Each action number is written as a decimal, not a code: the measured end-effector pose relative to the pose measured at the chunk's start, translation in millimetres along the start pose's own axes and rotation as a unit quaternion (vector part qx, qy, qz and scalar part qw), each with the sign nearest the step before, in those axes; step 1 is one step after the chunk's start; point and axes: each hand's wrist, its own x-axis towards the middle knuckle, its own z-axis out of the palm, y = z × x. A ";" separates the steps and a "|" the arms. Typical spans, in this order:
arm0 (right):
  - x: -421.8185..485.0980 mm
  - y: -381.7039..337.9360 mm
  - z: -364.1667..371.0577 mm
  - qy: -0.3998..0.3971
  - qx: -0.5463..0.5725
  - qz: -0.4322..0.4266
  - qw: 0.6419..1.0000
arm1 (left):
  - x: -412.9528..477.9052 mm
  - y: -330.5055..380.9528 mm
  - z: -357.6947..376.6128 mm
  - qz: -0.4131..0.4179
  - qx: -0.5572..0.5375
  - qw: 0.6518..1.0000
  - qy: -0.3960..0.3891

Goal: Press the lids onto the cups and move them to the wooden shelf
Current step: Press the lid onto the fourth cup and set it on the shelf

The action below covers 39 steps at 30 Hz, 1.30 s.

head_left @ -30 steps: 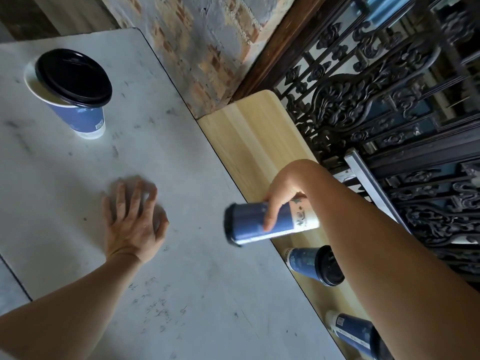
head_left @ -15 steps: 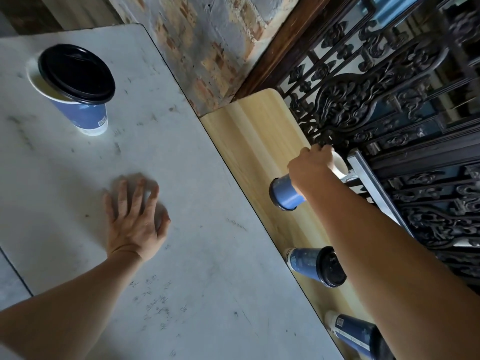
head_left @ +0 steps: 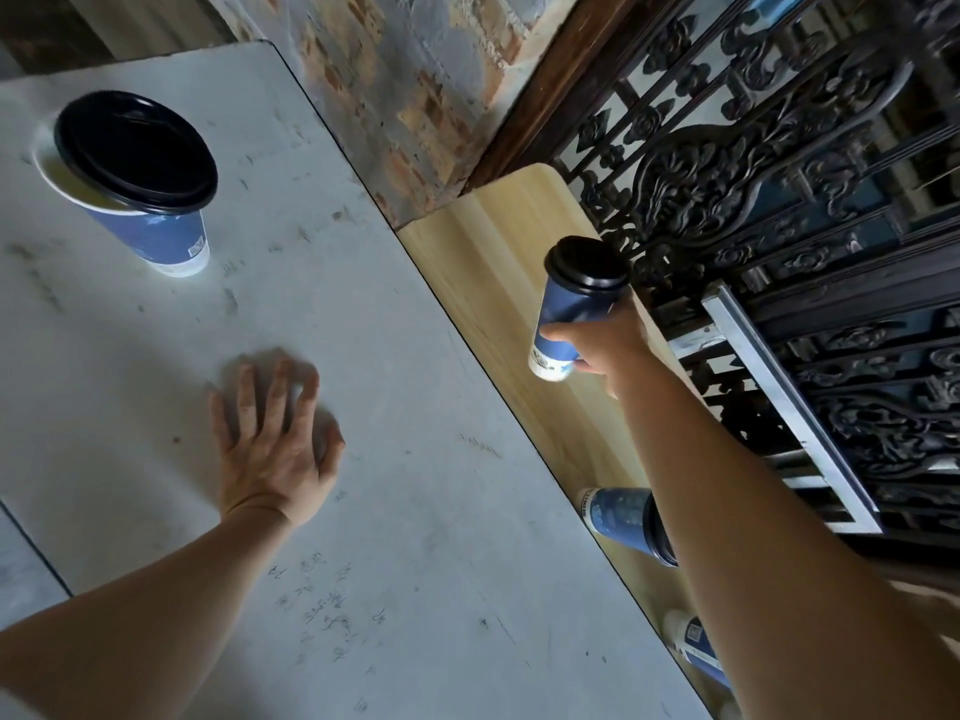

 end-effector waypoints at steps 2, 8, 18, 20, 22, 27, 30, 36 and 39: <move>0.4 19.3 7.3 -0.007 0.178 0.042 0.983 | 0.0 1.3 -0.9 -0.002 -0.006 1.000 -0.001; -9.3 72.1 32.7 0.037 0.316 0.109 0.942 | -0.8 -0.2 -1.8 0.000 0.012 1.000 0.000; -13.8 110.8 75.0 0.088 0.286 0.095 0.949 | 1.4 0.0 -0.8 0.001 0.044 0.999 -0.032; -15.6 113.5 82.1 0.093 0.283 0.099 0.949 | 1.9 -1.0 0.3 0.006 0.053 0.998 -0.029; -22.1 114.1 88.7 0.103 0.267 0.100 0.953 | 2.2 -2.2 1.5 0.009 0.053 0.998 -0.028; -54.8 114.0 97.9 0.118 0.251 0.115 0.954 | 3.5 -0.5 1.3 0.014 0.035 0.999 -0.038; -82.2 110.5 108.4 0.121 0.191 0.131 0.965 | 3.5 -3.4 -0.8 0.018 0.028 0.996 -0.080; -164.1 84.0 168.7 0.052 0.011 0.196 0.979 | 10.5 -6.5 -29.4 0.059 -0.009 0.981 -0.186; -210.0 61.8 212.2 0.025 -0.049 0.209 0.976 | 18.2 -46.1 -53.0 0.230 0.053 0.944 -0.230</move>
